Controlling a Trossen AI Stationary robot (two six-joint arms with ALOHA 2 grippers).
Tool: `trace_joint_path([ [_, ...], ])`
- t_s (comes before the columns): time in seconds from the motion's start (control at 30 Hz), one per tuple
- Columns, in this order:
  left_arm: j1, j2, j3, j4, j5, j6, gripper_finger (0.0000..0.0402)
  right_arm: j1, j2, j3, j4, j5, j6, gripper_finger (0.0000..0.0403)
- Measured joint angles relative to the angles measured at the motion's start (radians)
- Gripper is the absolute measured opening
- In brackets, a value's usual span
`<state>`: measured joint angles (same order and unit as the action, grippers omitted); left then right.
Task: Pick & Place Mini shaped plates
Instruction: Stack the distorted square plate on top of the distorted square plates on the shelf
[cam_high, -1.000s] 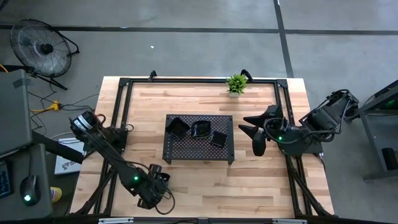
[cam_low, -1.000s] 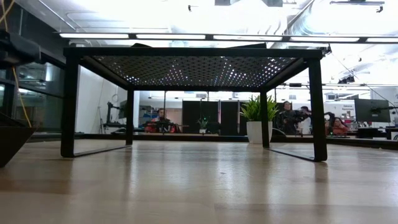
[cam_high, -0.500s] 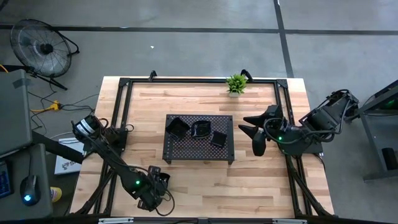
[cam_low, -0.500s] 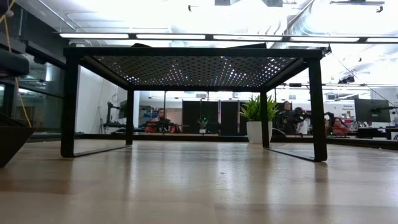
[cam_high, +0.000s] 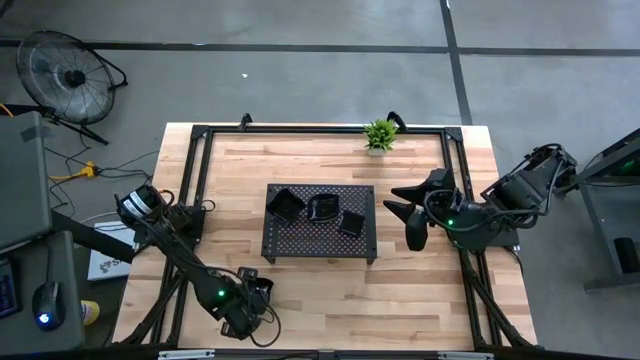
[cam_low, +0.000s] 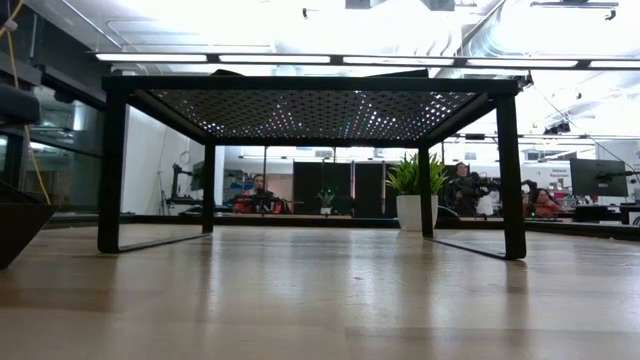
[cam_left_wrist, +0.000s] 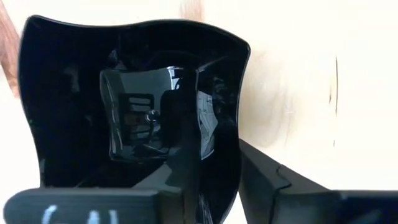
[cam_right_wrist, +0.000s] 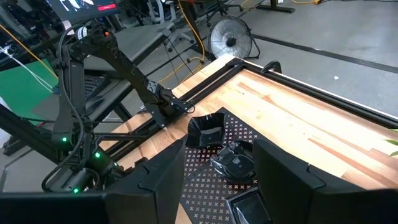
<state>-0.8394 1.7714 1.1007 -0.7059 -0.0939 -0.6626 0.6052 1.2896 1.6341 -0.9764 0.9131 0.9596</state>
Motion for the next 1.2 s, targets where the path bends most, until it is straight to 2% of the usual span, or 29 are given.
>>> trace_joint_path([
  [0.27, 0.000, 0.000, 0.000, 0.000, 0.016, -0.018, 0.0059, 0.000, 0.000, 0.000, 0.000, -0.002, 0.000, 0.0184],
  [0.53, 0.000, -0.002, 0.001, 0.000, 0.045, -0.028, 0.0009, 0.000, 0.000, 0.000, 0.000, -0.002, 0.000, 0.0184],
  [0.73, -0.011, -0.002, 0.042, -0.014, 0.062, -0.026, 0.0004, 0.000, 0.000, 0.000, -0.005, -0.002, 0.000, 0.0184],
  [0.9, -0.045, -0.001, 0.162, -0.139, 0.077, -0.024, 0.0002, 0.000, 0.000, 0.000, -0.007, -0.005, 0.000, 0.0183],
  [1.0, -0.073, -0.001, 0.277, -0.252, 0.075, -0.023, 0.0001, 0.000, 0.000, 0.000, -0.007, -0.010, 0.000, 0.0184],
  [1.2, -0.107, -0.001, 0.525, -0.443, -0.022, -0.036, 0.0001, 0.000, 0.000, 0.000, -0.008, -0.010, 0.000, 0.0184],
])
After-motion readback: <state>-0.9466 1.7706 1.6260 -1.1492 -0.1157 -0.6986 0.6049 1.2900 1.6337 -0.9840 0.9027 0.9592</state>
